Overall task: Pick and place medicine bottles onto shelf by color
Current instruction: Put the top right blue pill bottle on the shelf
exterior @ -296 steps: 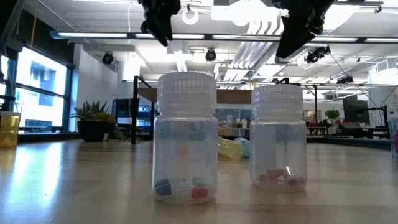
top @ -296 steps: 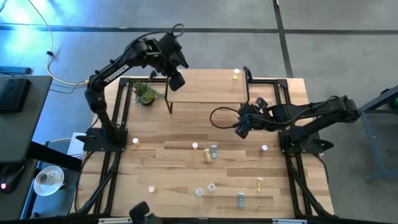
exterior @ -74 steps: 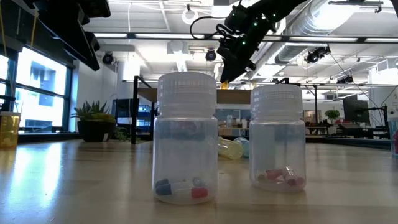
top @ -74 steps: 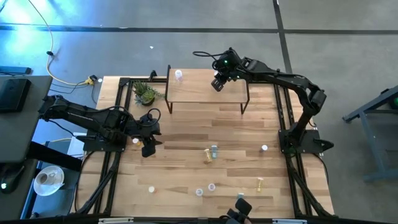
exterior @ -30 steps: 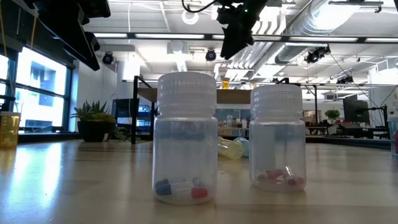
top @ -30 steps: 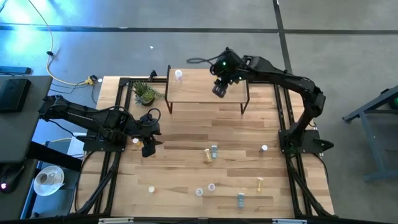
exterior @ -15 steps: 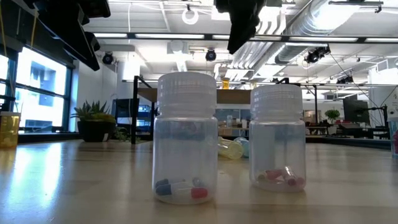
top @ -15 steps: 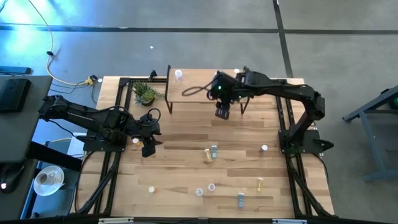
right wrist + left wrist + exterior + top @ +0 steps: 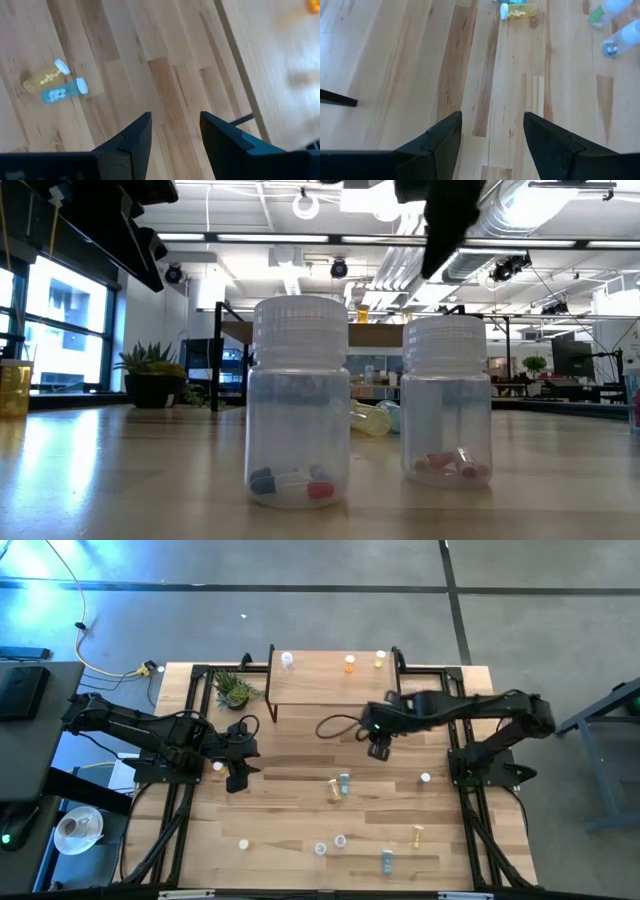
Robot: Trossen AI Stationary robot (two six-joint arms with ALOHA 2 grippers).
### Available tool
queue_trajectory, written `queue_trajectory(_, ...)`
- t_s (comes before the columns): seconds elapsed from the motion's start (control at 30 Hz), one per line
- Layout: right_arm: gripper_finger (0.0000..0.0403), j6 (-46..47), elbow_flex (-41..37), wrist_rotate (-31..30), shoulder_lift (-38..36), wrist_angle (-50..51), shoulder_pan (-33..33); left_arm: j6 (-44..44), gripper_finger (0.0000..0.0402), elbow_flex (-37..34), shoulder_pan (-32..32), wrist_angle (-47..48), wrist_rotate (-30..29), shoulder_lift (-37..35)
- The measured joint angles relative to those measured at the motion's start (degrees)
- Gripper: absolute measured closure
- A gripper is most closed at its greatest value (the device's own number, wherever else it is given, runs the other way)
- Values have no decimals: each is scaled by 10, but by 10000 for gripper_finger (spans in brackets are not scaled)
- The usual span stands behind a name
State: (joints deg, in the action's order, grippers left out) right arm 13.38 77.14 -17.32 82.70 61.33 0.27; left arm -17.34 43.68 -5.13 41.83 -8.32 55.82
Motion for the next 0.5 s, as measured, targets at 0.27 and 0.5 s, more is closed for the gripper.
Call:
queue_trajectory(0.27,244,82,-117,-109,-99,-106,81,0,199,0,0,-87,0,1)
queue_trajectory(0.5,244,121,-201,-140,-131,-212,136,31,199,0,0,-153,0,8)
